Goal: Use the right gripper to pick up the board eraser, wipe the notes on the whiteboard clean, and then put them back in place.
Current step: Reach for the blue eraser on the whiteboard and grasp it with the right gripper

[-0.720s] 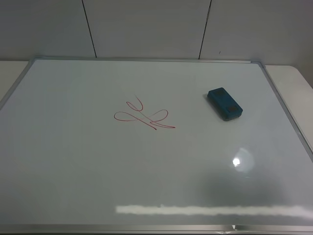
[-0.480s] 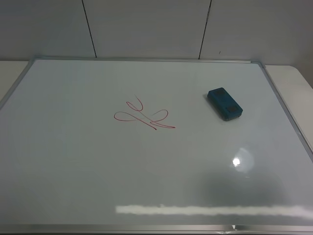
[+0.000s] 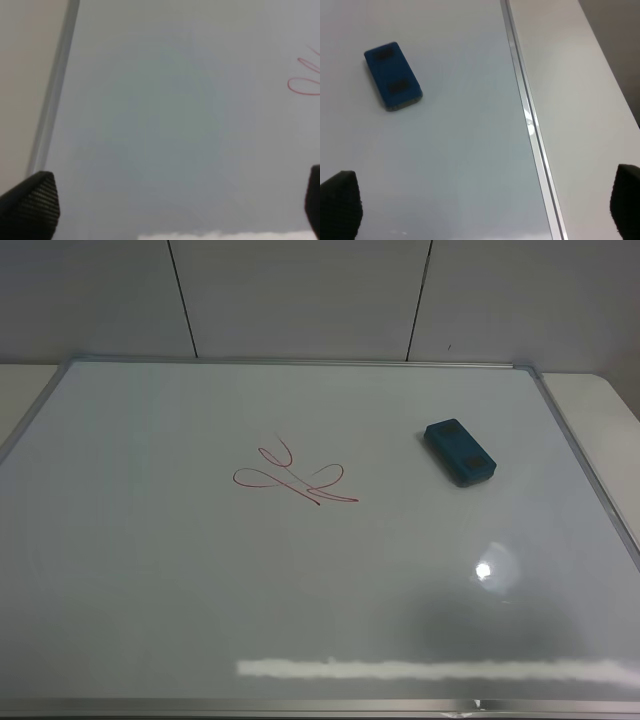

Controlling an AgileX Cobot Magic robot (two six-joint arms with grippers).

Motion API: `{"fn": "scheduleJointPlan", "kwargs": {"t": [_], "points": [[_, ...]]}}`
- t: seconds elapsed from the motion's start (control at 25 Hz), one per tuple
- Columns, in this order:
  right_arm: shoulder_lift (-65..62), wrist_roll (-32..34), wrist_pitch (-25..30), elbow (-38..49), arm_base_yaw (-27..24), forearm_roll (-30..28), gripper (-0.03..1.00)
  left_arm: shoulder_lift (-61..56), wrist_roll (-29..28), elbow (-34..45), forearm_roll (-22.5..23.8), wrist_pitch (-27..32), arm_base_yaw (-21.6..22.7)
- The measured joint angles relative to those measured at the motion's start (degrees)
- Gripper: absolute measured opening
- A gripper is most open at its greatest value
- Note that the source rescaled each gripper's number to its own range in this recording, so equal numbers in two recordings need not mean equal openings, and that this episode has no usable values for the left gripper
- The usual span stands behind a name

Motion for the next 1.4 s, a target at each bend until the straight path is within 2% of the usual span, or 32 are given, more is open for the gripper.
{"fn": "scheduleJointPlan", "kwargs": {"t": [0.12, 0.32, 0.44, 0.64, 0.76, 0.88, 1.04, 1.4], "points": [[6.37, 0.00, 0.07, -2.86, 0.00, 1.00, 1.00, 0.00, 0.00, 0.00, 0.00, 0.00, 0.00], [26.33, -2.23, 0.59, -9.94, 0.00, 3.13, 1.00, 0.00, 0.00, 0.00, 0.00, 0.00, 0.00], [40.07, -7.32, 0.30, -16.12, 0.00, 5.94, 1.00, 0.00, 0.00, 0.00, 0.00, 0.00, 0.00], [63.74, -18.95, -2.56, -27.06, 0.00, 14.79, 1.00, 0.00, 0.00, 0.00, 0.00, 0.00, 0.00], [75.12, -23.96, -4.11, -32.97, 0.00, 20.39, 1.00, 0.00, 0.00, 0.00, 0.00, 0.00, 0.00], [84.03, -28.92, -4.43, -38.37, 0.13, 23.57, 1.00, 0.00, 0.00, 0.00, 0.00, 0.00, 0.00], [92.81, -31.86, -6.04, -44.08, 2.59, 22.57, 1.00, 0.00, 0.00, 0.00, 0.00, 0.00, 0.00], [105.59, -30.40, -13.07, -48.19, 11.03, 15.19, 1.00, 0.00, 0.00, 0.00, 0.00, 0.00, 0.00]]}}
